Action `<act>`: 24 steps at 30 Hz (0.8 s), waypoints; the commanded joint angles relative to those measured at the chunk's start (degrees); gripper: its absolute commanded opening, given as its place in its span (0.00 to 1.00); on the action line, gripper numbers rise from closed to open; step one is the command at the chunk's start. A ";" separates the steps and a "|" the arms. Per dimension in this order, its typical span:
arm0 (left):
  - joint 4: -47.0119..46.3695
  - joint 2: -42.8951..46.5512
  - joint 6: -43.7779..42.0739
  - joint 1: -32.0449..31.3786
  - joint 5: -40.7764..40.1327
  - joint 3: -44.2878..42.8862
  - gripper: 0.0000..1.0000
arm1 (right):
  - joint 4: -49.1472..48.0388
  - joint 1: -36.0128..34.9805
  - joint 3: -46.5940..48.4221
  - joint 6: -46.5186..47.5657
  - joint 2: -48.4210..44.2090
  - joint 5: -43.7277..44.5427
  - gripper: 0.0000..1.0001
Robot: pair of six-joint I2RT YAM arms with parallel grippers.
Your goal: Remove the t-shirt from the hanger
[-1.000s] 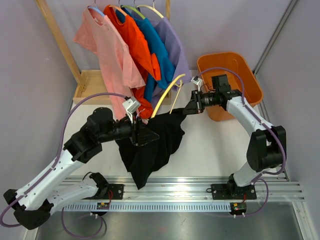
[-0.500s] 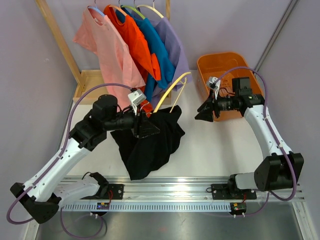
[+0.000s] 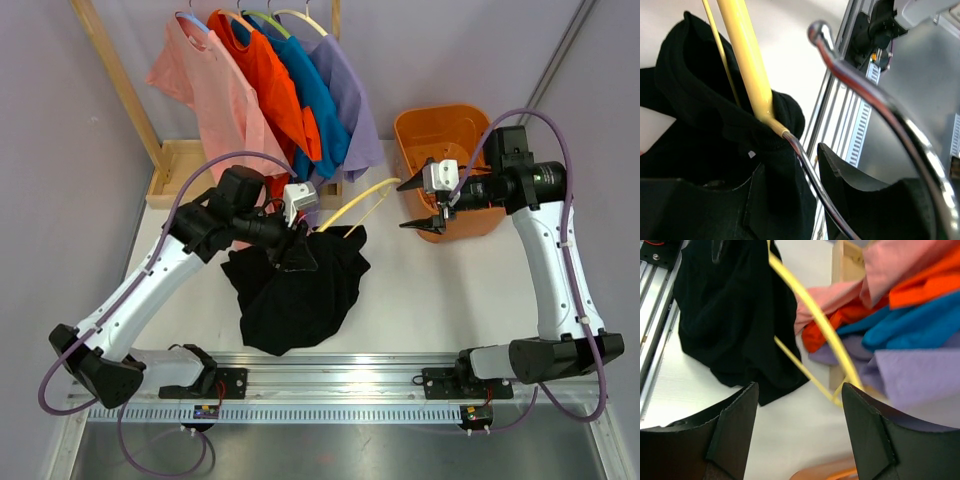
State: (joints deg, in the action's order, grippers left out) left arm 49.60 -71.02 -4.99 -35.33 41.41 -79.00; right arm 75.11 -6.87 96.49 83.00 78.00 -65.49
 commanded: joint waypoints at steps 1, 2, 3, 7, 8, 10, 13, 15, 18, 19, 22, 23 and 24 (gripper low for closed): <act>0.93 -0.08 -4.94 0.18 3.50 -2.12 0.00 | 18.23 -4.36 6.24 6.03 2.50 -0.43 0.75; 1.37 -0.43 -5.29 0.09 4.03 -2.03 0.00 | 17.27 -6.03 8.43 5.07 3.90 0.79 0.75; 1.55 -0.78 -5.38 -0.17 4.21 -2.21 0.00 | 15.70 -8.66 9.15 1.76 4.61 1.59 0.75; 1.90 -2.27 -5.73 -1.49 4.03 -2.91 0.00 | 11.82 -14.39 13.45 -0.03 9.79 6.69 0.75; 1.99 -2.28 -5.82 -1.76 4.12 -3.09 0.00 | 12.25 -14.83 15.90 0.05 12.33 7.48 0.75; 1.99 -2.28 -5.73 -1.85 4.03 -3.26 0.00 | 14.35 -15.62 18.55 1.28 14.98 7.92 0.75; 1.64 -1.93 -5.64 -1.93 3.77 -2.91 0.00 | 18.74 -16.50 23.82 3.92 19.90 8.63 0.73; 1.37 -1.49 -5.64 -1.93 3.33 -2.82 0.00 | 18.76 -17.03 23.58 4.62 20.53 9.24 0.72; 1.46 -1.05 -5.90 -1.93 2.37 -2.56 0.00 | 18.76 -18.26 21.03 5.50 19.48 10.39 0.71; 1.72 -1.05 -6.17 -1.93 2.19 -2.56 0.00 | 18.76 -18.61 20.59 5.50 19.21 10.30 0.70; 3.39 -1.40 -7.31 -1.93 0.96 -2.74 0.00 | 18.76 -19.14 19.44 4.89 17.81 10.12 0.70; 4.35 -1.48 -8.09 -1.93 0.52 -2.82 0.00 | 18.76 -19.23 19.70 4.02 17.54 9.86 0.69; 4.71 -1.40 -8.19 -1.93 -0.27 -2.82 0.00 | 18.76 -19.23 19.88 3.49 17.37 9.77 0.69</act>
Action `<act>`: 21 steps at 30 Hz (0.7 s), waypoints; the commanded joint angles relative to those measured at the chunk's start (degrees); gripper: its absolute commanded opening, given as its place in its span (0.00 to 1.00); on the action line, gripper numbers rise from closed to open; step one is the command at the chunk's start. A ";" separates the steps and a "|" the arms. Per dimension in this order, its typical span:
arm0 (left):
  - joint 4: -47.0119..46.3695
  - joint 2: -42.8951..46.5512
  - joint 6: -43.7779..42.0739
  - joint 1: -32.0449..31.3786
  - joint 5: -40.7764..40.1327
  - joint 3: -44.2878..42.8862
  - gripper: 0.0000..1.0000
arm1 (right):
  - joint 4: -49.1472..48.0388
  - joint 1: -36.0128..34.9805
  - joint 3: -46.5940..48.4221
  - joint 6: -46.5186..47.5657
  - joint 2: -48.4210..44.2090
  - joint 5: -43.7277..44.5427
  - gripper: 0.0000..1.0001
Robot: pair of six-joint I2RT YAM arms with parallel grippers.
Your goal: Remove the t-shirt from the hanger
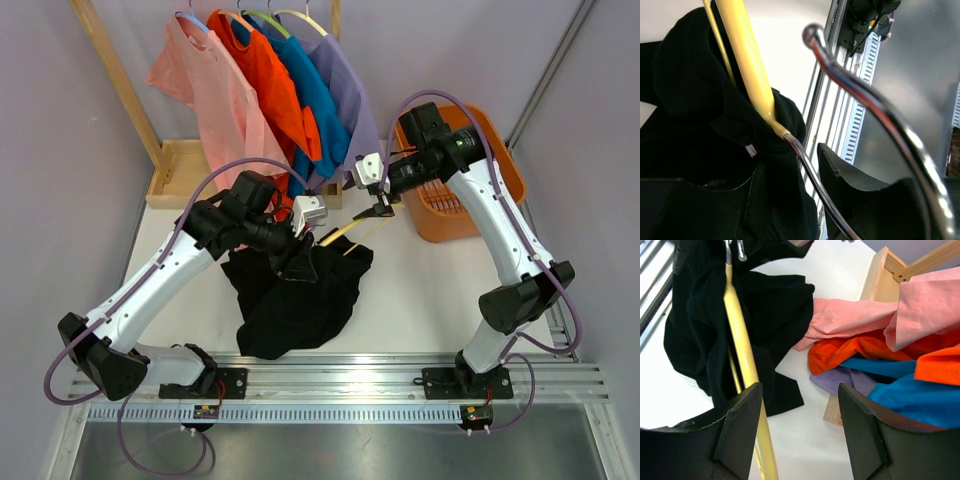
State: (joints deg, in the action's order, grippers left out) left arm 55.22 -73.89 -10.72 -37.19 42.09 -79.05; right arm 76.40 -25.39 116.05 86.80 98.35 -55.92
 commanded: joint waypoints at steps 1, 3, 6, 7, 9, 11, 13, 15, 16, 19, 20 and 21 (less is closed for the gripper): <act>-0.73 1.55 -2.72 -0.08 -1.39 -2.69 0.00 | 17.55 -0.80 0.58 -0.84 -2.98 0.20 0.69; -0.47 1.73 -3.16 -0.08 -2.53 -2.61 0.00 | 17.47 -0.98 0.41 -1.55 -3.77 -0.15 0.68; 0.24 2.17 -3.87 -0.08 -4.72 -3.31 0.00 | 17.47 -1.77 -1.35 -1.81 -4.91 -0.07 0.68; 0.59 2.26 -4.13 -0.08 -5.25 -3.57 0.00 | 17.55 -2.12 -2.22 -1.81 -5.27 0.02 0.68; 0.94 2.17 -4.75 -0.08 -6.22 -4.18 0.00 | 17.47 -3.17 -3.11 -1.99 -5.71 0.55 0.68; 1.03 1.99 -5.01 -0.08 -6.40 -4.71 0.00 | 17.47 -3.97 -4.51 -1.99 -5.45 1.16 0.67; 1.12 1.90 -5.10 -0.08 -6.40 -5.50 0.00 | 17.38 -4.67 -5.30 -1.90 -5.10 1.34 0.67; 1.38 1.73 -5.36 -0.16 -6.31 -5.86 0.00 | 17.38 -5.11 -4.96 -2.08 -4.22 1.34 0.67; 1.47 1.82 -5.62 -0.25 -6.23 -6.12 0.00 | 17.03 -5.11 -4.17 -2.25 -3.08 1.34 0.66; 1.56 1.73 -5.71 -0.60 -6.14 -6.38 0.00 | 17.12 -5.29 -1.80 -2.96 -0.62 2.13 0.65; 1.56 1.73 -5.71 -0.69 -6.14 -6.38 0.00 | 17.20 -5.37 -1.27 -3.04 -0.09 2.13 0.65; 1.56 1.73 -5.71 -0.78 -6.14 -6.38 0.00 | 17.12 -5.37 -0.66 -3.22 0.35 2.04 0.64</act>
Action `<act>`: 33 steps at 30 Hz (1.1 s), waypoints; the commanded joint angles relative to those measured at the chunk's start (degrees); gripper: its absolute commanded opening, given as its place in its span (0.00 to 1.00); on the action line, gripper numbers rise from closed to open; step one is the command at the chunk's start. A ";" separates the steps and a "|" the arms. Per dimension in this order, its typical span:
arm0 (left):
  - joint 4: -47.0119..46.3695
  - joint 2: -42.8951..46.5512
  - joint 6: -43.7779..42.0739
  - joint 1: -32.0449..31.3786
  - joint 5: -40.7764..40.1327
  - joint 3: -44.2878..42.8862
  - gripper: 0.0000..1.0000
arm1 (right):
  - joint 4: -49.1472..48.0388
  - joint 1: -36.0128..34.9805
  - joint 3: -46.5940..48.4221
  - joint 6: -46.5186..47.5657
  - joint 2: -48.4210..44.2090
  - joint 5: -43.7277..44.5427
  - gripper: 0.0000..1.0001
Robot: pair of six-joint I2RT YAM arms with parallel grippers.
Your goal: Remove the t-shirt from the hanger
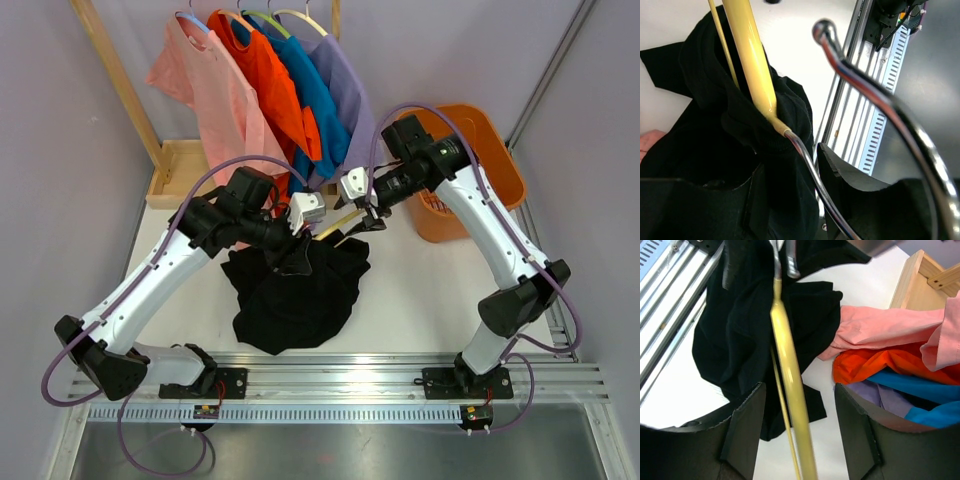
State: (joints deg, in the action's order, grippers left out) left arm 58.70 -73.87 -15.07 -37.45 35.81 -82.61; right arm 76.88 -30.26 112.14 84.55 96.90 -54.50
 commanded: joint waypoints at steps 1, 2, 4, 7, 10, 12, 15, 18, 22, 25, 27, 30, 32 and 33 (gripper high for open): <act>-1.83 1.71 -1.37 -0.60 0.05 -2.91 0.00 | 16.63 -0.67 3.87 -1.14 2.41 0.88 0.63; -1.83 1.79 -1.37 -0.60 -0.04 -2.82 0.00 | 16.63 -1.29 4.05 -1.23 2.67 1.06 0.60; -1.83 1.88 -1.54 -0.60 -0.65 -2.82 0.00 | 16.90 -1.99 3.88 -1.41 3.03 2.02 0.53; -2.62 2.14 -1.54 -0.60 -1.71 -2.91 0.00 | 16.81 -3.40 2.22 -1.23 2.77 2.90 0.38; -3.85 2.76 -1.72 -0.60 -3.02 -2.47 0.00 | 16.72 -3.75 0.90 -1.58 1.98 2.82 0.17; -4.99 3.20 -1.80 -0.60 -4.78 -1.95 0.00 | 16.72 -3.75 0.37 -1.93 1.54 2.91 0.05; -7.45 4.25 -1.72 -0.60 -7.41 -0.81 0.00 | 16.28 -3.75 -1.56 -2.72 0.57 3.08 0.01; -9.82 5.40 -0.84 -0.52 -10.93 -0.01 0.02 | 14.36 -3.75 -2.53 -6.32 -0.66 3.08 0.00; -12.99 7.68 1.79 -0.52 -14.19 2.09 0.34 | 10.31 -3.49 -4.64 -12.39 -2.33 4.83 0.00; -15.18 10.22 3.98 -0.52 -15.94 3.68 0.72 | 8.20 -2.70 -6.05 -15.29 -3.64 5.89 0.00; -16.59 11.72 5.05 -0.52 -17.79 5.35 0.81 | 7.93 -0.95 -6.49 -16.78 -3.82 5.98 0.00; -18.26 14.97 7.94 -0.34 -22.27 7.46 0.94 | 7.76 2.73 -7.02 -20.03 -3.65 5.63 0.00; -19.23 17.17 10.40 -0.25 -25.42 8.95 0.99 | 6.71 4.85 -7.81 -22.84 -3.82 4.93 0.00; -19.49 17.79 11.37 -0.17 -26.22 9.48 0.99 | 6.09 6.34 -8.68 -23.99 -4.00 4.84 0.00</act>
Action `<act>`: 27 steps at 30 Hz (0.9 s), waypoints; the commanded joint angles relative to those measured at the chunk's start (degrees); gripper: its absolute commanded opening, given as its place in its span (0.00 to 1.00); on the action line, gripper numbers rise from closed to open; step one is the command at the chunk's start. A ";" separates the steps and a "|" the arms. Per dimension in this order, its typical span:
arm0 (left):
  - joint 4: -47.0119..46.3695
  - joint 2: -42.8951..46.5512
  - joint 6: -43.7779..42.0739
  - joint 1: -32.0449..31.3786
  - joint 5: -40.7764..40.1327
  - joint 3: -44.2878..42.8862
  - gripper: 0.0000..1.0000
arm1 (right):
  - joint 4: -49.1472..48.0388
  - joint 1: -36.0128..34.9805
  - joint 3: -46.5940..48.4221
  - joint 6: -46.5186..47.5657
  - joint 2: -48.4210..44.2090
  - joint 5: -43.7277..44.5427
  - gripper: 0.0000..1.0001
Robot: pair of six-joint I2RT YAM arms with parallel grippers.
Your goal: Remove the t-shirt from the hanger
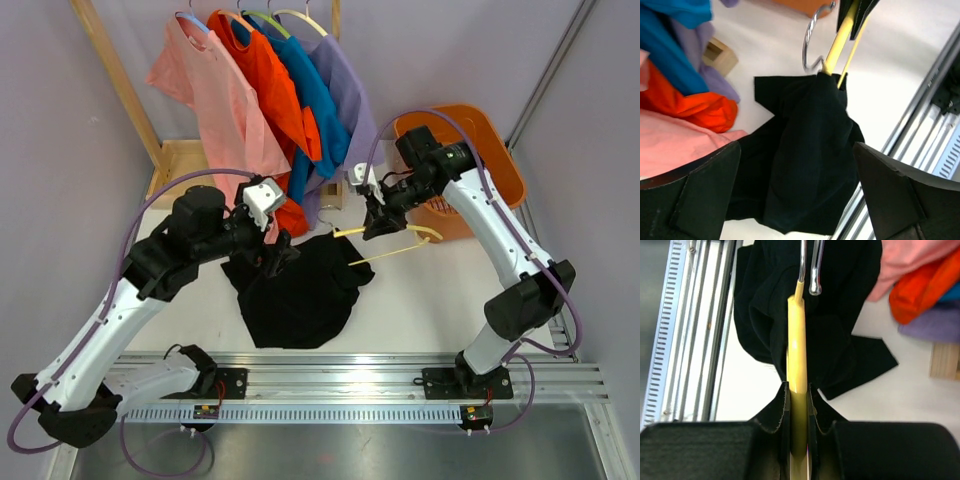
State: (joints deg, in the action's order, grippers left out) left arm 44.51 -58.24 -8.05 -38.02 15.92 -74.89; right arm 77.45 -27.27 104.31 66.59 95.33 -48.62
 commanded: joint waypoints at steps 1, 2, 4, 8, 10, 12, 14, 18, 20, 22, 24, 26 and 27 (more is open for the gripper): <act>-5.57 2.77 6.63 0.49 -6.86 2.46 0.99 | 4.56 3.80 -1.30 -7.42 -3.04 -0.86 0.00; -6.19 3.39 7.78 0.49 -7.13 2.99 0.99 | 3.51 4.15 -1.83 -10.83 -3.30 -0.60 0.00; -6.80 3.39 13.29 0.49 -7.75 4.14 0.99 | 0.26 4.50 -3.58 -15.93 -4.35 0.19 0.00; -8.82 1.55 22.97 0.49 -8.53 5.90 0.99 | -5.11 4.50 -5.35 -24.80 -5.59 1.51 0.00; -11.45 0.06 29.80 0.32 -8.54 7.30 0.97 | -7.66 4.50 -5.61 -29.73 -5.59 2.56 0.00; -11.90 -2.65 34.75 0.05 -9.77 7.22 0.95 | -10.02 4.42 -5.61 -32.56 -5.42 2.92 0.00; -12.87 -4.16 40.29 -1.26 -11.60 7.04 0.93 | -11.18 4.42 -5.44 -36.07 -5.07 3.53 0.00; -13.84 -6.71 47.32 -4.68 -19.07 6.95 0.93 | -13.46 4.50 -5.08 -40.21 -4.10 4.85 0.00; -13.66 -9.08 49.62 -5.39 -21.71 6.60 0.91 | -14.95 4.41 -5.17 -42.41 -3.92 5.20 0.00; -12.70 -12.40 52.61 -6.45 -23.56 5.73 0.88 | -15.40 4.41 -5.17 -44.08 -3.66 4.77 0.00; -12.61 -14.52 53.05 -7.85 -25.93 4.07 0.87 | -15.75 4.41 -5.17 -44.70 -3.31 4.06 0.00; -12.87 -16.90 52.79 -8.38 -27.69 3.18 0.83 | -16.01 4.33 -5.08 -45.05 -3.31 3.71 0.00; -12.87 -17.60 52.70 -8.56 -28.22 1.96 0.82 | -16.01 4.41 -5.17 -45.14 -3.31 3.45 0.00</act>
State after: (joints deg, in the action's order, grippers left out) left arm 34.09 -74.15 41.91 -45.67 -6.55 -68.90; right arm 65.52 -22.57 98.28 24.67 92.42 -43.00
